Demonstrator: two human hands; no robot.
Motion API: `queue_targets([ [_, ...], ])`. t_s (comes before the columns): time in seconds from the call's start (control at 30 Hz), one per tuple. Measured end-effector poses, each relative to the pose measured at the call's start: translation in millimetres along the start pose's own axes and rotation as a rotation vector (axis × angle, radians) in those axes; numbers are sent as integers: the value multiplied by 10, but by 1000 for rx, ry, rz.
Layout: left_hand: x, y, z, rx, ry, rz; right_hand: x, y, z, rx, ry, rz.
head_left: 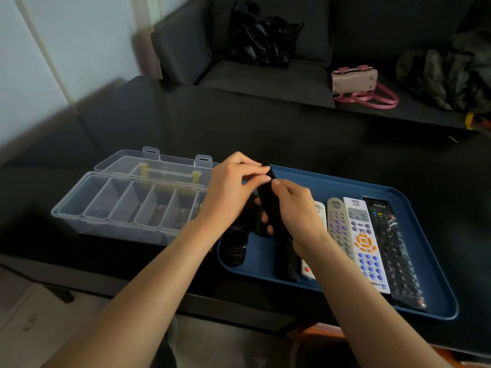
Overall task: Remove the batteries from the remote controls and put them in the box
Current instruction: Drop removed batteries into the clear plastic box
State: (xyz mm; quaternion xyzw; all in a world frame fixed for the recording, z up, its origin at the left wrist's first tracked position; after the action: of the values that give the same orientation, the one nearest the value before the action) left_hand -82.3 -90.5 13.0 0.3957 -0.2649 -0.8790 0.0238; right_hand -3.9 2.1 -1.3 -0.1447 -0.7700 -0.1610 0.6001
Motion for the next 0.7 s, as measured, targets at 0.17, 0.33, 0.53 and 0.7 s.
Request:
queue_targets([
  [0.17,79,5,47,-5,226,-129,26,-16,-22,21,48,40],
  [0.33,132,-140,27,167,491,-442,9,66,-67,38,75,56],
  [0.53,59,-202,32,96,546,-572,-19,137,-71,54,51,51],
  [0.7,78,-358,5,125,553,-445,-49,285,-56,8,12,-13],
])
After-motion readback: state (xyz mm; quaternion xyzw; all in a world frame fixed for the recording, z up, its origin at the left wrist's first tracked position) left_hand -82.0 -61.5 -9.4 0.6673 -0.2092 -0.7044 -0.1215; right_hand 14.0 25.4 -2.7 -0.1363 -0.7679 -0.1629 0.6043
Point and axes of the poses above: each hand's wrist, its own z-axis towards the middle knuckle, its own y-axis out of the back of the hand, x = y × z, the point moved 4 cm from there along z, towards the middle knuckle, and after that the axes turned 2 degrees about x, right-handed, at the moved point
